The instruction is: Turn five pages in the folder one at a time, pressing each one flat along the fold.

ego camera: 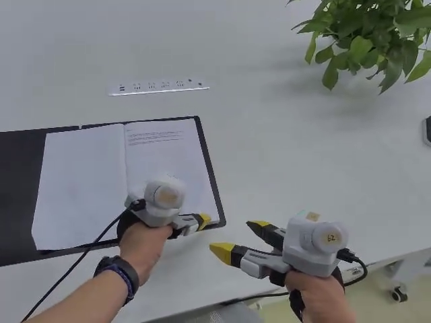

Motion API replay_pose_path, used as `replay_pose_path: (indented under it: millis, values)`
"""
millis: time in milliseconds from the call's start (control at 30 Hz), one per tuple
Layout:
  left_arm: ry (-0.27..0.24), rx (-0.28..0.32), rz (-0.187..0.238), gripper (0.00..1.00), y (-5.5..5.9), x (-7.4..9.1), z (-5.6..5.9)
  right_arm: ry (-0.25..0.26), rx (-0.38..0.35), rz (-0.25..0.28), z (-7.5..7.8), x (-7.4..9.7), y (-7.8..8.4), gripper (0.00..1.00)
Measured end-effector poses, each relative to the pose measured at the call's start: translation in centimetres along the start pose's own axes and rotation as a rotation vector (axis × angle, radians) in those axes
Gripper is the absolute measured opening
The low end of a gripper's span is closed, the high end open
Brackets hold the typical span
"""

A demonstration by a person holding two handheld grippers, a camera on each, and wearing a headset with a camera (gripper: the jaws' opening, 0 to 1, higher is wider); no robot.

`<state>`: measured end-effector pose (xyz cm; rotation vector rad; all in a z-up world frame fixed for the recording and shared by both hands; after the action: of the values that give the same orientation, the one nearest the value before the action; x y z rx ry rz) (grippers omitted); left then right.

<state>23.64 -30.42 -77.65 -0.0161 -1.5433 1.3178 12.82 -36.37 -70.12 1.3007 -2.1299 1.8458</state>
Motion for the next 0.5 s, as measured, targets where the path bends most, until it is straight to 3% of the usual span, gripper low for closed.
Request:
replay_pose_path:
  millis: [67,200,267,500]
  values:
    - [-0.001,-0.019,0.003,0.77,-0.06,0.17,0.22,0.0,-0.003,-0.001,0.04,0.02,0.04,0.65]
    - [-0.01,0.003,0.009,0.75,-0.28,0.1,-0.09,0.0,-0.005,-0.006,0.2,-0.03,0.21,0.64]
    - [-0.03,-0.021,0.006,0.72,-0.13,0.11,-0.42,0.0,-0.007,-0.009,0.22,-0.09,0.24,0.64]
    - [-0.014,-0.041,0.023,0.73,0.23,0.02,-0.34,-0.004,-0.015,-0.013,0.38,-0.35,0.38,0.64]
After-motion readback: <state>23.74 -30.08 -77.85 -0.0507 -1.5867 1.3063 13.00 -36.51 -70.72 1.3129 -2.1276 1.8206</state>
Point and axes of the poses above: the centre of the closed fingertips' face, and the gripper's own axes: x roughly backward along the fingers, z roughly to its right, y roughly out of its underside, the point moved 1 cm from there along x, roughly backward along the fingers, and after that the axes turned 8 degrees about x, right-handed, at the moved point
